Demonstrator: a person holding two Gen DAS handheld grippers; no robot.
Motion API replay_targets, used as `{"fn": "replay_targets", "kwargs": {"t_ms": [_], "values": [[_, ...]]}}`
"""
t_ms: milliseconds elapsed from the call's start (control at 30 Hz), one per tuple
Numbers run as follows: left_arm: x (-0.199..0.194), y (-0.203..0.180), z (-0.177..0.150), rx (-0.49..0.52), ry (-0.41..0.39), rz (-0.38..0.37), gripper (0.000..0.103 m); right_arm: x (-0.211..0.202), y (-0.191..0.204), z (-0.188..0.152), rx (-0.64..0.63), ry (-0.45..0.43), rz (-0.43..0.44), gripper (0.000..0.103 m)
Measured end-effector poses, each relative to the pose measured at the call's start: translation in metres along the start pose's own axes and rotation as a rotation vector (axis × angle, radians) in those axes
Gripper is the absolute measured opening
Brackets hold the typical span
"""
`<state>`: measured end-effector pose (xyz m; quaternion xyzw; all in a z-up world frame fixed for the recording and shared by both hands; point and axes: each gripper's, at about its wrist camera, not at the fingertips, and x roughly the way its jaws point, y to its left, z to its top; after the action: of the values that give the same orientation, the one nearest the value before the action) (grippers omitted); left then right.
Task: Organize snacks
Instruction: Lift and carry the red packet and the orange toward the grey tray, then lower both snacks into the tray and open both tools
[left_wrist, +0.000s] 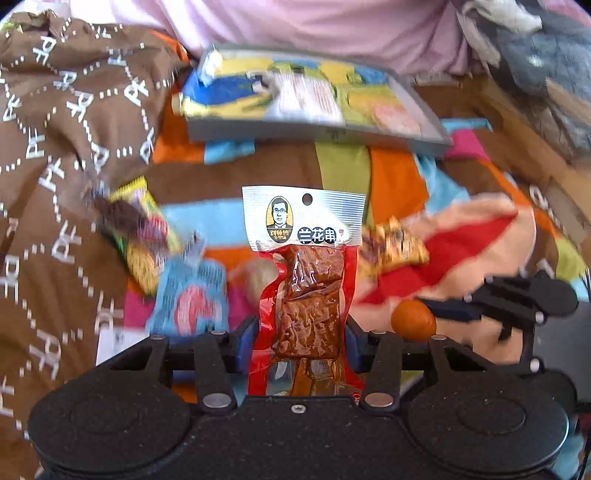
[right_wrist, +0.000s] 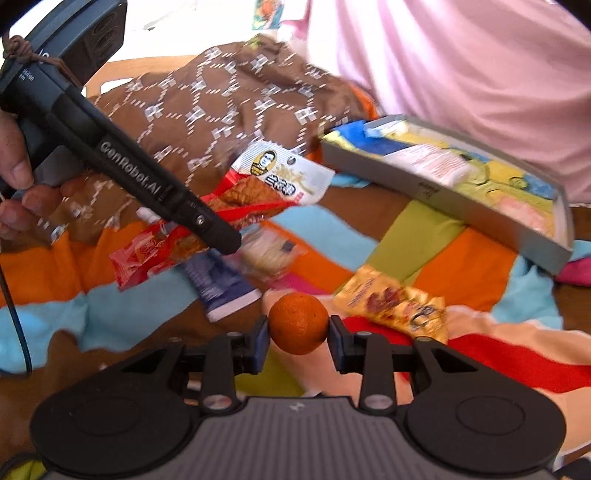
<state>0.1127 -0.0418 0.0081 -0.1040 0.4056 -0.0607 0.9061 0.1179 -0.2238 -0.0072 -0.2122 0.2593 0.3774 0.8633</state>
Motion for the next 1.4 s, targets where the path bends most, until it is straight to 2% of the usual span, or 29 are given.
{"fn": "replay_targets", "kwargs": {"t_ms": [167,467,667,767,900,1067,1300,1400], "values": [[0.004,-0.004,0.028,-0.025,-0.101,0.019,0.049,0.001,-0.024,0.015,0.082,-0.047,-0.05,0.038],[0.018,0.001,0.092,-0.081,-0.274,0.09,0.049,0.012,-0.073,0.048,0.179,-0.173,-0.202,0.038],[0.034,0.005,0.131,-0.101,-0.347,0.153,0.049,0.036,-0.109,0.073,0.255,-0.233,-0.309,0.038],[0.043,0.006,0.149,-0.103,-0.367,0.177,0.049,0.05,-0.124,0.081,0.305,-0.262,-0.376,0.038],[0.061,0.009,0.17,-0.139,-0.379,0.208,0.05,0.069,-0.131,0.087,0.29,-0.271,-0.438,0.038],[0.084,0.013,0.193,-0.179,-0.387,0.222,0.05,0.083,-0.139,0.088,0.322,-0.244,-0.436,0.038],[0.114,0.009,0.211,-0.162,-0.349,0.247,0.05,0.091,-0.143,0.085,0.338,-0.211,-0.431,0.038],[0.124,0.009,0.213,-0.121,-0.334,0.252,0.05,0.092,-0.142,0.083,0.33,-0.199,-0.431,0.038]]}}
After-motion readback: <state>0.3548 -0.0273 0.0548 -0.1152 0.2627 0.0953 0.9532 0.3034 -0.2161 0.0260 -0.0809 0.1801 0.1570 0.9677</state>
